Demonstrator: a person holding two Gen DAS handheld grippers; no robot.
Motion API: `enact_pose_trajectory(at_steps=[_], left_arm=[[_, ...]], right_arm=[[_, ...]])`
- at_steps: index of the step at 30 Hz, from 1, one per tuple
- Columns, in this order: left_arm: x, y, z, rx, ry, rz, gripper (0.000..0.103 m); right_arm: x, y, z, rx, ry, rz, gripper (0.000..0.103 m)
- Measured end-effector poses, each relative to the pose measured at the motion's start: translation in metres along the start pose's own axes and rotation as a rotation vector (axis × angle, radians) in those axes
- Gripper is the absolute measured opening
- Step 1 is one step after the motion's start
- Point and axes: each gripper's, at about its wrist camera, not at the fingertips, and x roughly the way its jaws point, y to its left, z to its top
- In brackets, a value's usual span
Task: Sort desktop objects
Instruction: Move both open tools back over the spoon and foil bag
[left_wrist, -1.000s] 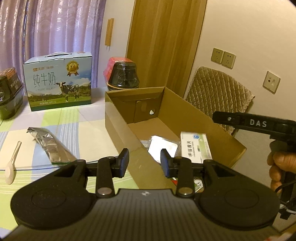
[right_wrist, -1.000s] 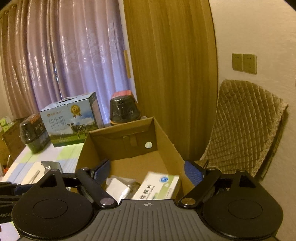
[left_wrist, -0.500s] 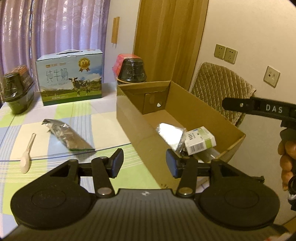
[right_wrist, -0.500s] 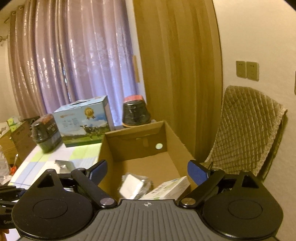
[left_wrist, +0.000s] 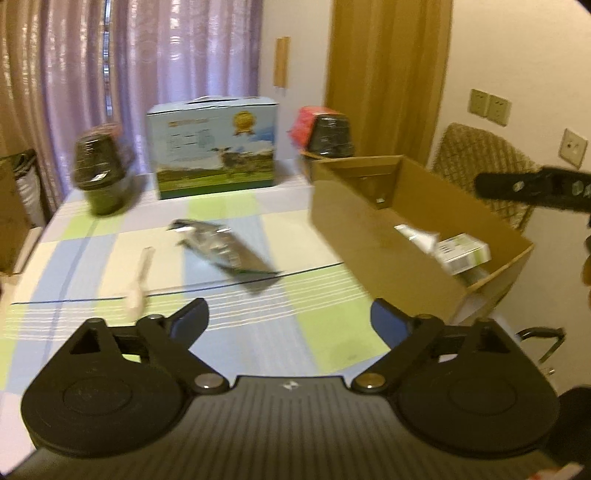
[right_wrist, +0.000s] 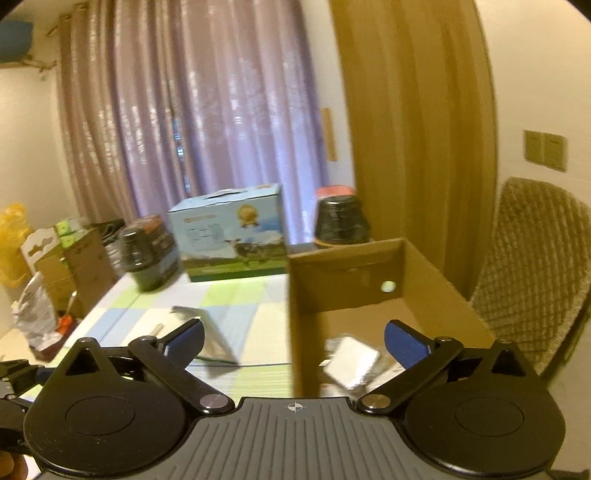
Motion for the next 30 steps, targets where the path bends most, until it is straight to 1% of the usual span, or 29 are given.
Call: enact_pose_trajectory(at_steps=[5, 8, 13, 21, 30], left_arm=[[-0.004, 0.046, -0.019, -0.013, 0.039, 0.079, 0.098], [-0.003, 0.07, -0.028, -0.018, 0.063, 0.118, 0.099], [0.002, 0.1, -0.033, -0.026, 0.082, 0.152, 0.099], [0.03, 0.13, -0.028, -0.036, 0.102, 0.156, 0.099], [0.067, 0.147, -0.023, -0.033, 0.113, 0.137, 0.099]], right_arm=[[0.011, 0.031, -0.005, -0.055, 0.02, 0.074, 0.101], [0.022, 0.049, -0.009, -0.086, 0.035, 0.098, 0.101], [0.049, 0.071, -0.015, -0.121, 0.074, 0.124, 0.101], [0.094, 0.092, -0.025, -0.156, 0.135, 0.145, 0.101], [0.145, 0.096, -0.035, -0.175, 0.193, 0.141, 0.101]])
